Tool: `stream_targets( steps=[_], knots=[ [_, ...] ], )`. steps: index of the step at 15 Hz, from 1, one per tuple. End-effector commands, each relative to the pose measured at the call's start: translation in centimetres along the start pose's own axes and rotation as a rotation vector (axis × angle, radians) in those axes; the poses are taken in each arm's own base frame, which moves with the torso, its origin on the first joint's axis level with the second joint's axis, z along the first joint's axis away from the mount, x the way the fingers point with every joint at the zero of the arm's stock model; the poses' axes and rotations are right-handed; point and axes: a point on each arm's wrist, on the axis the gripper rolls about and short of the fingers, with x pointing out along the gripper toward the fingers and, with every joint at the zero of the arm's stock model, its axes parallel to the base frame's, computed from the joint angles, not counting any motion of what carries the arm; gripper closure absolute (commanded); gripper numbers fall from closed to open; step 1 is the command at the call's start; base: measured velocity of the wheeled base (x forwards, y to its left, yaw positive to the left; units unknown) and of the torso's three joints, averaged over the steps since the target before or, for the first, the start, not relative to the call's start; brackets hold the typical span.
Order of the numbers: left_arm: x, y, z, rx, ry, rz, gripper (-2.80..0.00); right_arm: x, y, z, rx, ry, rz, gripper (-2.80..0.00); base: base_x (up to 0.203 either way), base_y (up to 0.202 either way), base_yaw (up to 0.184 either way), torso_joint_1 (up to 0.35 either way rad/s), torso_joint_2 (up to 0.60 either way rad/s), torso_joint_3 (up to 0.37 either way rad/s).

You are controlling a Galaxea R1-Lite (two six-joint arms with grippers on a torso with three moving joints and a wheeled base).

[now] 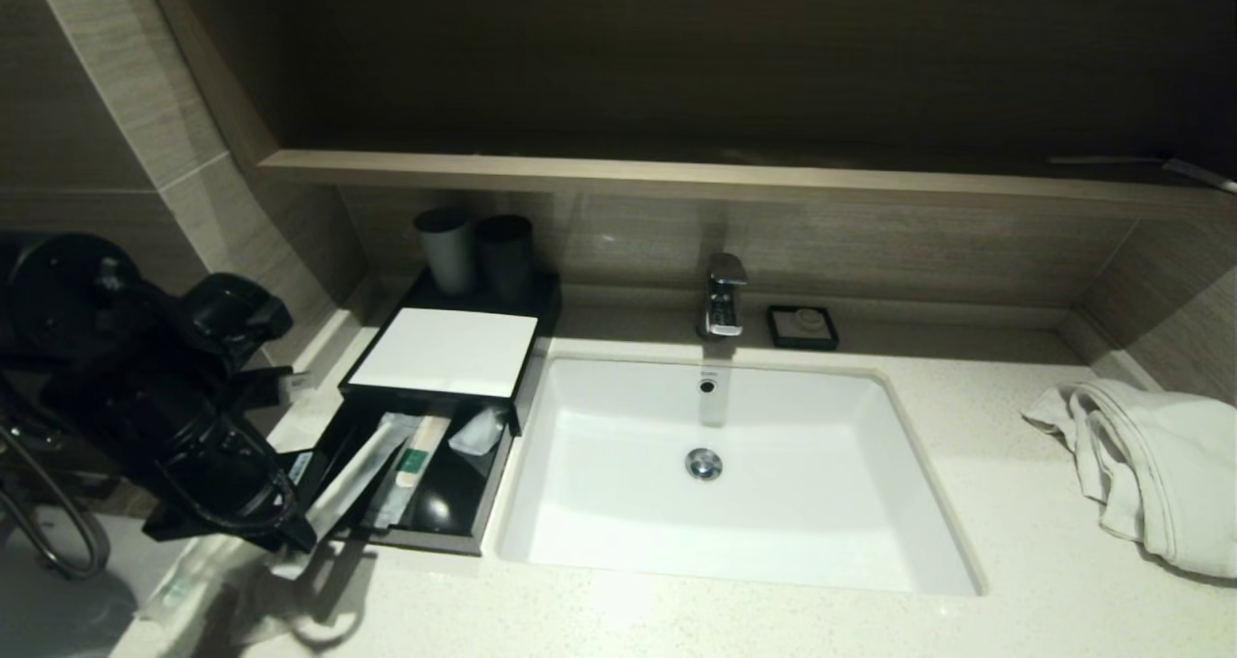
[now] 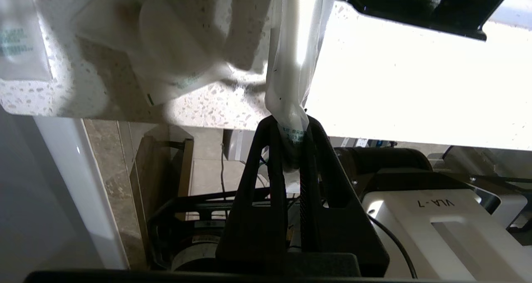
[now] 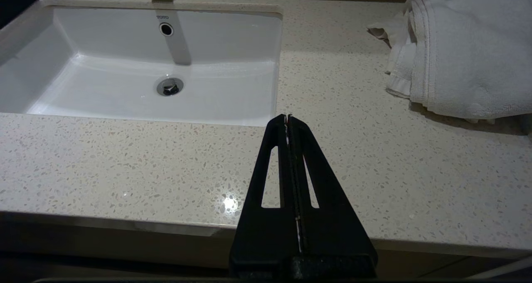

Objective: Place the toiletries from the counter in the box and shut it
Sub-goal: Place the bathroom toiletry into the drawer

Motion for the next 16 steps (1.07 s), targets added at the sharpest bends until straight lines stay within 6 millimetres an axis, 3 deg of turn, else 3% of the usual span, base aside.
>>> stream_targets(
  steps=[1, 11, 16],
  knots=[
    [1.0, 0.2, 0.9, -0.010, 0.027, 0.004, 0.00, 0.0, 0.0, 0.0, 0.000, 0.000, 0.000, 0.00, 0.000, 0.000, 0.000, 0.000, 0.00, 0.000],
    [2.1, 0.2, 4.2, 0.005, -0.002, 0.008, 0.00, 0.0, 0.0, 0.0, 0.000, 0.000, 0.000, 0.00, 0.000, 0.000, 0.000, 0.000, 0.00, 0.000],
    [3.1, 1.3, 6.0, 0.000, -0.019, 0.014, 0.00, 0.0, 0.0, 0.0, 0.000, 0.000, 0.000, 0.00, 0.000, 0.000, 0.000, 0.000, 0.00, 0.000]
  ],
)
